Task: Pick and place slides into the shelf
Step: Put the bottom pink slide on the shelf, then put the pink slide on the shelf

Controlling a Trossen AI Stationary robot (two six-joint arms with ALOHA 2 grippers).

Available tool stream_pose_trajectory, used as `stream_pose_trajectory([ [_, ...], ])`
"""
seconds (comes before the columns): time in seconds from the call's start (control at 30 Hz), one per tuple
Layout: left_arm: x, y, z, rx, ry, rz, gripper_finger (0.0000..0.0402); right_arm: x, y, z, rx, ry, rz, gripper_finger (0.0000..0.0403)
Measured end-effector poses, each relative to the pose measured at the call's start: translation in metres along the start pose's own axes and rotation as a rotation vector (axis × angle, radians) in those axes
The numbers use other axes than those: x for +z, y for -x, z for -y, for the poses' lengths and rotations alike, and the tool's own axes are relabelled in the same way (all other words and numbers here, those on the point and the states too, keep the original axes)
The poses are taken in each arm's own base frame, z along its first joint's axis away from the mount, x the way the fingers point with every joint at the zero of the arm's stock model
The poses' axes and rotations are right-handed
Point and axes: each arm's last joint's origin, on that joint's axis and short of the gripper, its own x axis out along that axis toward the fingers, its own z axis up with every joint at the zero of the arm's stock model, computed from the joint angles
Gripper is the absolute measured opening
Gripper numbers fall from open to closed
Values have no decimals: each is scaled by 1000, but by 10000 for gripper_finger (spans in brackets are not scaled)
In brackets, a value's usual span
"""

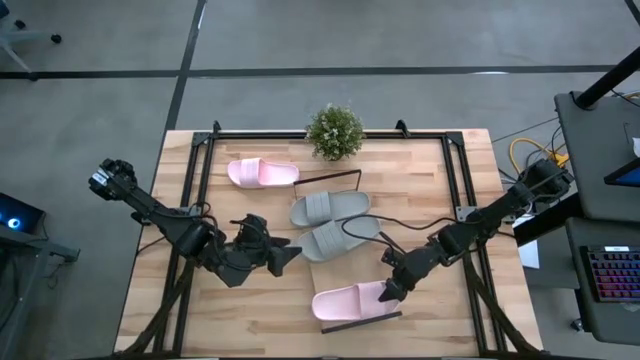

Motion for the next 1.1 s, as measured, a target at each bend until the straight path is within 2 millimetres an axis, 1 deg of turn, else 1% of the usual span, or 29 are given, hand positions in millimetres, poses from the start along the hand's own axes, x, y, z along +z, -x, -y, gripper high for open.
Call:
stream_pose_trajectory([
  [0.3,-2,1,-10,72,-42,-68,270,-1,4,0,-8,-5,-25,155],
  [0.53,-2,0,-11,82,-47,-83,270,-2,21,0,-43,-9,-20,155],
  [0.73,-1,-1,-13,99,-57,-80,270,3,37,-4,-24,7,67,155],
  [0.93,1,-1,-26,219,-117,-89,270,9,48,-10,6,17,244,155],
  [1.1,11,2,-42,357,-116,-76,270,12,54,-13,24,16,316,155],
])
